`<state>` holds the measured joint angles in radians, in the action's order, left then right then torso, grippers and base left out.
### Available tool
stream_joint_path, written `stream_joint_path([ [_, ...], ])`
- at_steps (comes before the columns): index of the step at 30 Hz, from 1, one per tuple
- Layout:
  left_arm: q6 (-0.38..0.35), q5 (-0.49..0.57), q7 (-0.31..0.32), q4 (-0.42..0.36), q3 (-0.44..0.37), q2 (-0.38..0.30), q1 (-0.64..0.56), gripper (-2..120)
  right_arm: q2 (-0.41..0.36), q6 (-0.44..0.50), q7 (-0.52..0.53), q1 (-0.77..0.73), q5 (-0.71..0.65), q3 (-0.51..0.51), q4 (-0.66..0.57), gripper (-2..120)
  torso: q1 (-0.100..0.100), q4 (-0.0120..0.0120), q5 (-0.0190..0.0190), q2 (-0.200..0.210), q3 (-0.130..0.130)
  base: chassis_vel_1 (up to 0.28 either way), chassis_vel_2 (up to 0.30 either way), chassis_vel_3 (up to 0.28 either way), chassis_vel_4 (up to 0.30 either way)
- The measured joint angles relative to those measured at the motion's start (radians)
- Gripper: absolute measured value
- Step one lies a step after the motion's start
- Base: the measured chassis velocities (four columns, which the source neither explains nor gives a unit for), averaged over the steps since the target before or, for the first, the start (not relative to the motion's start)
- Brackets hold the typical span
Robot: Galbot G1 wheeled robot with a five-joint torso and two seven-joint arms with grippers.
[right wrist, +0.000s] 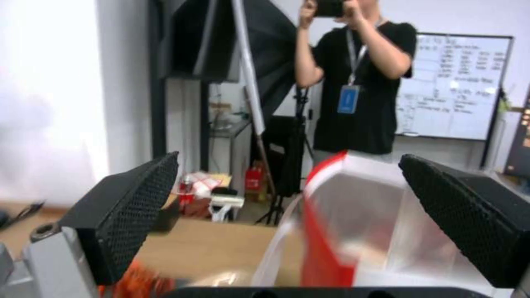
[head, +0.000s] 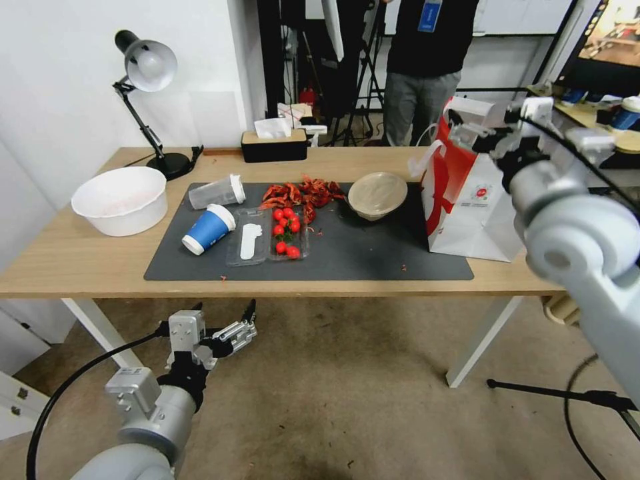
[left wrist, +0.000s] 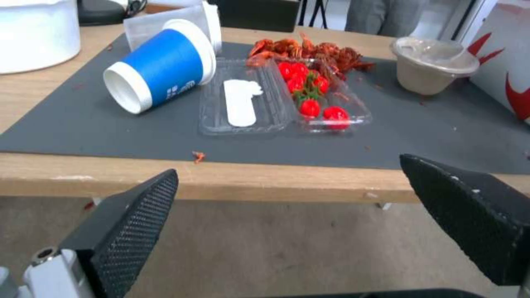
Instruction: Pick up the trash from the table and place it into the takeout bag.
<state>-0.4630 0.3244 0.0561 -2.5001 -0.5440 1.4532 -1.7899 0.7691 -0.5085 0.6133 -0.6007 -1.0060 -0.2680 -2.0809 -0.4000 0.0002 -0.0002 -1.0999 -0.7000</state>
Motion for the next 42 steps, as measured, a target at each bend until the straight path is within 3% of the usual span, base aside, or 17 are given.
stream_joint_path([
  [6, 0.003, 0.001, 0.0, 0.0, -0.001, -0.001, -0.001, 100, -0.045, 0.135, -0.111, -0.172, 0.1, -0.046, -0.097, 100, 0.0, -0.0004, 0.0005, 0.0, 0.0, 0.0, 0.0, 0.0, 0.0],
  [9, 0.003, 0.001, -0.001, 0.0, -0.001, 0.0, 0.001, 100, -0.057, 0.195, -0.127, -0.248, 0.152, -0.06, -0.127, 100, 0.0, 0.0, -0.0004, 0.0, 0.0, 0.0, 0.0, 0.0, 0.0],
  [10, 0.004, 0.002, -0.003, 0.0, -0.002, 0.001, 0.001, 100, -0.06, 0.238, -0.134, -0.317, 0.19, -0.06, -0.149, 100, 0.0, -0.0008, 0.0007, 0.0, 0.0, 0.0, 0.0, 0.0, 0.0],
  [12, 0.008, 0.002, -0.005, 0.0, -0.008, 0.01, -0.005, 100, -0.051, 0.292, -0.146, -0.418, 0.253, -0.08, -0.178, 100, 0.0, 0.0001, -0.0001, 0.0, 0.0, 0.0, 0.0, 0.0, 0.0],
  [14, 0.008, 0.001, -0.005, 0.0, -0.009, 0.01, -0.005, 100, -0.048, 0.301, -0.151, -0.441, 0.262, -0.091, -0.185, 100, 0.0, 0.0003, 0.0001, 0.0, 0.0, 0.0, 0.0, 0.0, 0.0],
  [15, 0.008, 0.001, -0.005, 0.0, -0.008, 0.012, -0.005, 100, -0.029, 0.345, -0.174, -0.541, 0.3, -0.134, -0.203, 100, 0.0, -0.0003, -0.0001, 0.0, 0.0, 0.0, 0.0, 0.0, 0.0],
  [16, 0.008, 0.001, -0.005, 0.0, -0.008, 0.012, -0.005, 100, -0.029, 0.345, -0.174, -0.541, 0.3, -0.134, -0.203, 100, 0.0, -0.0003, -0.0001, 0.0, 0.0, 0.0, 0.0, 0.0, 0.0],
  [20, 0.01, -0.001, -0.005, 0.0, -0.004, 0.012, -0.007, 100, 0.025, 0.488, -0.249, -0.733, 0.406, -0.182, -0.186, 100, 0.0, -0.0005, 0.0002, 0.0, 0.0, 0.0, 0.0, 0.0, 0.0],
  [27, 0.017, -0.001, -0.004, 0.0, -0.002, 0.008, -0.006, 100, 0.185, 0.767, -0.36, -0.946, 0.583, -0.155, -0.06, 100, 0.0, -0.0002, 0.0002, 0.0, 0.0, 0.0, 0.0, 0.0, 0.0],
  [31, 0.018, -0.001, -0.004, 0.0, -0.002, 0.005, -0.006, 100, 0.23, 0.803, -0.378, -1.026, 0.598, -0.142, -0.03, 100, 0.0, -0.0001, 0.0001, 0.0, 0.0, 0.0, 0.0, 0.0, 0.0],
  [42, 0.018, 0.0, -0.004, 0.003, -0.003, 0.008, -0.002, 100, 0.256, 0.811, -0.401, -1.11, 0.568, -0.145, -0.02, 100, 0.0, -0.0002, 0.0001, 0.0, 0.0, 0.0, 0.0, 0.0, 0.0],
])
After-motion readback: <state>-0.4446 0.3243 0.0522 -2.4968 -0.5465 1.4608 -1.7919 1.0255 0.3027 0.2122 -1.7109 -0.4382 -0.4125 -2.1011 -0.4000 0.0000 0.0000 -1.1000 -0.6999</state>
